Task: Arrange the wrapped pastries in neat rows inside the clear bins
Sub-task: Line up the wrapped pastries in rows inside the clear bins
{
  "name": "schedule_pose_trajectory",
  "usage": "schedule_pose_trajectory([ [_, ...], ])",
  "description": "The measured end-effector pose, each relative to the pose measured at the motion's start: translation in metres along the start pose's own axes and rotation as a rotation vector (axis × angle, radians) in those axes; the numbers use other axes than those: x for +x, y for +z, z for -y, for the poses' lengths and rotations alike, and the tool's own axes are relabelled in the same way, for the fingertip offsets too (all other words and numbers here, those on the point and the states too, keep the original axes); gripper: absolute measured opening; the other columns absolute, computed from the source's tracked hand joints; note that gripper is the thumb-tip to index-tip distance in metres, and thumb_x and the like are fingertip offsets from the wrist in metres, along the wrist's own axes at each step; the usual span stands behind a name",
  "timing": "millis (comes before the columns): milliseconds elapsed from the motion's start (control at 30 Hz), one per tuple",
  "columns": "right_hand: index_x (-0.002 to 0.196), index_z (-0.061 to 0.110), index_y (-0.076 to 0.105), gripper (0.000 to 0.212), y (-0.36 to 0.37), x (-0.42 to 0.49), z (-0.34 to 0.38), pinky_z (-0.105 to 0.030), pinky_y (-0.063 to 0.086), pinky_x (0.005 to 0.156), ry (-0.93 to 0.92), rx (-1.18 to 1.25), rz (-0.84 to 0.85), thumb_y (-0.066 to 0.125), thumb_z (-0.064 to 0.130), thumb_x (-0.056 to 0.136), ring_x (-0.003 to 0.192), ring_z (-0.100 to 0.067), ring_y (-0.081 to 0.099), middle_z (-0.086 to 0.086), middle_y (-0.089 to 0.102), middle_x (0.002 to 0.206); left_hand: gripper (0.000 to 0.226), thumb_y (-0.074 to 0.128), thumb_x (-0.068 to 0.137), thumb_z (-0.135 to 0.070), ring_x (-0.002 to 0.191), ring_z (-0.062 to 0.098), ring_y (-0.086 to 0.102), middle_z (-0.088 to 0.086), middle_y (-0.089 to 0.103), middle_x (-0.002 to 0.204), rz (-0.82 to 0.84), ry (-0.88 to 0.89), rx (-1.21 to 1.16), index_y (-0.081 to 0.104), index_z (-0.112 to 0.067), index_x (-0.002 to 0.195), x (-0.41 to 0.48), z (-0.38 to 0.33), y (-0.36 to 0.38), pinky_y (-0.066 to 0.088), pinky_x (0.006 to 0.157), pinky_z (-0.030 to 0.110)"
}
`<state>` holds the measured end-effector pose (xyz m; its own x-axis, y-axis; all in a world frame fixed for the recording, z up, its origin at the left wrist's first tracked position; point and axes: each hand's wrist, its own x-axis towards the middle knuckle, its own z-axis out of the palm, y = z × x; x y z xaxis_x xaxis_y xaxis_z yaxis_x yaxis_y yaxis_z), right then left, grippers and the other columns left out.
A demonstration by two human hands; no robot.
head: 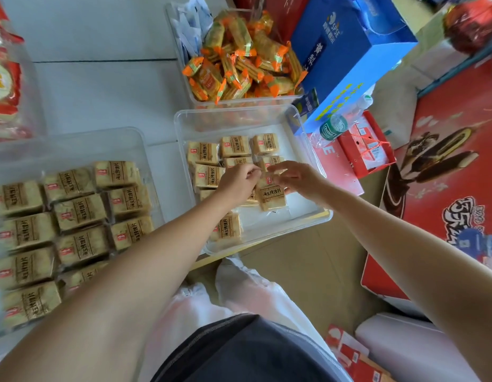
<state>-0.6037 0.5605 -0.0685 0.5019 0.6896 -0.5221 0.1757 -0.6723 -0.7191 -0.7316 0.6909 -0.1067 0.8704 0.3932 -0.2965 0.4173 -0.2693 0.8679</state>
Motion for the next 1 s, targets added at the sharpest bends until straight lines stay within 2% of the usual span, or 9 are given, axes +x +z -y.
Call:
schedule_pose_trajectory([
  [100,0.113,-0.001,0.054,0.029,-0.002,0.001,-0.003,-0.031,0.058,0.077,0.097,0.158,-0.073,0.063,0.012,0.089,0.077,-0.020,0.067,-0.016,0.066,0.091,0.055,0.056,0.093,-0.047,0.099,0.017,0.058,-0.002,0.057,0.117,-0.025,0.009,-0.020,0.045,-0.013,0.134,-0.003,0.002,0.001,0.051,0.079,0.032],
  [167,0.110,-0.001,0.050,0.027,-0.002,-0.001,-0.004,-0.032,0.059,0.074,0.151,0.284,-0.098,0.062,0.007,0.088,0.070,-0.019,0.069,-0.018,0.066,0.088,0.077,0.073,0.077,-0.054,0.096,0.016,0.056,0.000,0.056,0.116,-0.015,0.024,0.022,0.041,-0.015,0.135,-0.006,0.003,0.002,0.049,0.078,0.032],
  [233,0.107,0.002,0.049,0.022,-0.001,-0.002,-0.007,-0.029,0.059,0.069,0.167,0.319,-0.087,0.061,0.004,0.088,0.068,-0.019,0.070,-0.021,0.066,0.088,0.082,0.080,0.070,-0.050,0.094,0.016,0.056,0.001,0.058,0.118,0.022,0.069,0.148,0.042,-0.016,0.134,-0.007,0.005,0.006,0.046,0.074,0.028],
  [333,0.102,0.004,0.049,0.019,0.001,-0.005,-0.010,-0.032,0.059,0.073,0.169,0.343,-0.057,0.061,0.005,0.088,0.074,-0.023,0.070,-0.022,0.067,0.090,0.081,0.081,0.070,-0.046,0.103,0.018,0.056,0.003,0.058,0.123,0.038,0.088,0.220,0.042,-0.017,0.136,-0.006,0.009,0.011,0.047,0.079,0.028],
  [467,0.099,0.008,0.054,0.010,-0.003,-0.004,-0.008,-0.028,0.056,0.077,0.060,0.226,0.014,0.058,0.005,0.090,0.084,-0.017,0.064,-0.013,0.064,0.099,0.058,0.064,0.087,-0.051,0.080,0.016,0.065,-0.001,0.066,0.105,0.039,0.045,0.028,0.043,-0.023,0.133,-0.007,0.007,0.005,0.056,0.069,0.035],
  [633,0.115,0.003,0.058,0.028,0.000,0.001,-0.006,-0.024,0.050,0.075,-0.021,0.069,0.017,0.061,0.001,0.087,0.092,-0.020,0.059,-0.012,0.063,0.103,0.042,0.065,0.088,-0.042,0.085,0.018,0.063,-0.006,0.065,0.097,0.020,0.037,-0.057,0.059,-0.026,0.126,-0.005,0.003,0.004,0.052,0.070,0.032],
  [767,0.130,0.010,0.042,0.059,0.006,0.005,-0.011,-0.028,0.050,0.078,-0.015,0.027,-0.043,0.073,0.008,0.079,0.094,-0.014,0.057,-0.005,0.057,0.106,0.031,0.067,0.087,-0.041,0.080,0.020,0.070,-0.002,0.071,0.091,-0.072,-0.084,-0.148,0.064,-0.021,0.111,-0.003,0.005,0.007,0.058,0.075,0.041],
  [900,0.114,0.017,0.046,0.063,0.012,0.009,-0.021,-0.026,0.043,0.080,-0.117,-0.215,-0.052,0.085,0.012,0.065,0.095,-0.018,0.052,-0.007,0.055,0.105,0.032,0.071,0.087,-0.033,0.078,0.019,0.073,0.006,0.072,0.096,-0.023,-0.200,-0.321,0.056,-0.013,0.108,-0.005,0.004,0.012,0.059,0.080,0.040],
  [1000,0.106,0.020,0.053,0.055,0.011,0.010,-0.025,-0.027,0.045,0.079,-0.150,-0.324,-0.038,0.086,0.017,0.062,0.094,-0.019,0.056,-0.002,0.061,0.101,0.039,0.067,0.089,-0.041,0.086,0.020,0.071,0.004,0.069,0.101,0.028,-0.182,-0.244,0.055,-0.012,0.112,-0.012,0.003,0.014,0.057,0.084,0.042],
])
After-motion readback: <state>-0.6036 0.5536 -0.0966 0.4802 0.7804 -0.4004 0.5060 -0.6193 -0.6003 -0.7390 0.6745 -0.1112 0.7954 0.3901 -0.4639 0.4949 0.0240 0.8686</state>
